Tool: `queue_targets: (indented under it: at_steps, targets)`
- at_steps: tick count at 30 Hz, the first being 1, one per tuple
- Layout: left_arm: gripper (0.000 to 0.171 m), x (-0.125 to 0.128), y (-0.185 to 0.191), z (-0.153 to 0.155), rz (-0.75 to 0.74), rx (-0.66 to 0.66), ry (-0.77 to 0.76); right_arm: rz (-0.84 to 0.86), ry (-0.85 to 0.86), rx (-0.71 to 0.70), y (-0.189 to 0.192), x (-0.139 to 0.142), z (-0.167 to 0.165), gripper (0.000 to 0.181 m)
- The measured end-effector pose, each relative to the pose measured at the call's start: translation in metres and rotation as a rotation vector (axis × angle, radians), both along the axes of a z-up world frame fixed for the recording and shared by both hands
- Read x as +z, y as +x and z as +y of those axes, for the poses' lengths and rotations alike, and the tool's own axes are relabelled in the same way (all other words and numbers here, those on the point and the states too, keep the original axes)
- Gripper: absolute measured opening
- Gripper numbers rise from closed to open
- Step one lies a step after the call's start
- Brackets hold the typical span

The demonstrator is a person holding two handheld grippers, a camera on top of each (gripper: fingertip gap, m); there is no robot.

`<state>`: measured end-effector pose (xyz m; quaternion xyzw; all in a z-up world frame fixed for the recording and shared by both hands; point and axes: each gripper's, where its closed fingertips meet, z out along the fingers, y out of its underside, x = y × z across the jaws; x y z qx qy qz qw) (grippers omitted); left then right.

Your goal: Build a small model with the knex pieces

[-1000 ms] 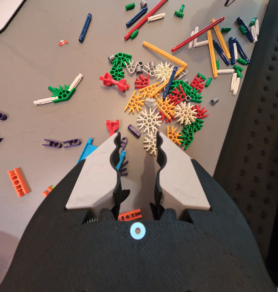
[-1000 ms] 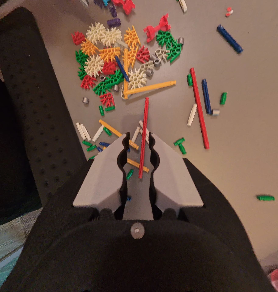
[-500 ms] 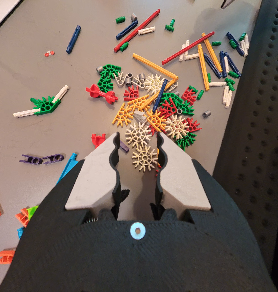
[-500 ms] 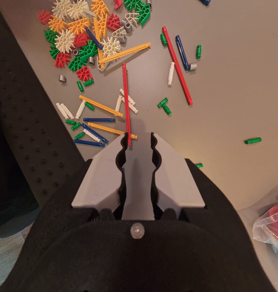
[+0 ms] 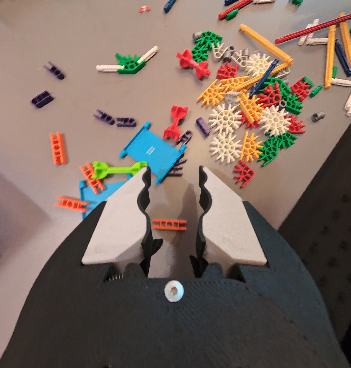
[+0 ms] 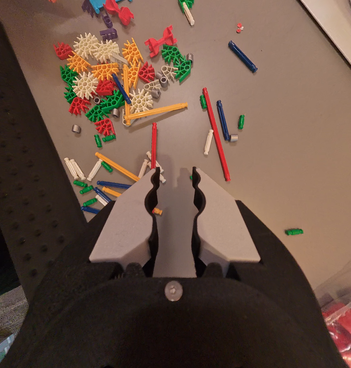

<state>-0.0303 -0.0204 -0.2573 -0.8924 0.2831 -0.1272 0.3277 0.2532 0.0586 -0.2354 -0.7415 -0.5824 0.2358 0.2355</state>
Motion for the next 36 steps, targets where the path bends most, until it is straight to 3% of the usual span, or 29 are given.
queue_targets:
  at_steps: [5,9,27,36]
  targets:
    - [0.045,0.003,-0.028,-0.01,0.038,0.065,-0.005,0.008,-0.004,0.041,-0.017,0.0,-0.001,0.03]
    - [0.045,0.001,-0.029,-0.019,0.044,0.054,-0.028,0.012,-0.004,0.064,-0.027,0.001,-0.002,0.031]
    - [0.044,-0.001,0.062,-0.016,-0.056,-0.214,-0.027,0.039,-0.031,0.02,-0.016,0.0,-0.015,0.029]
    - [0.047,-0.008,0.089,-0.003,-0.062,-0.251,-0.021,0.087,-0.054,0.078,-0.049,0.0,-0.039,0.03]
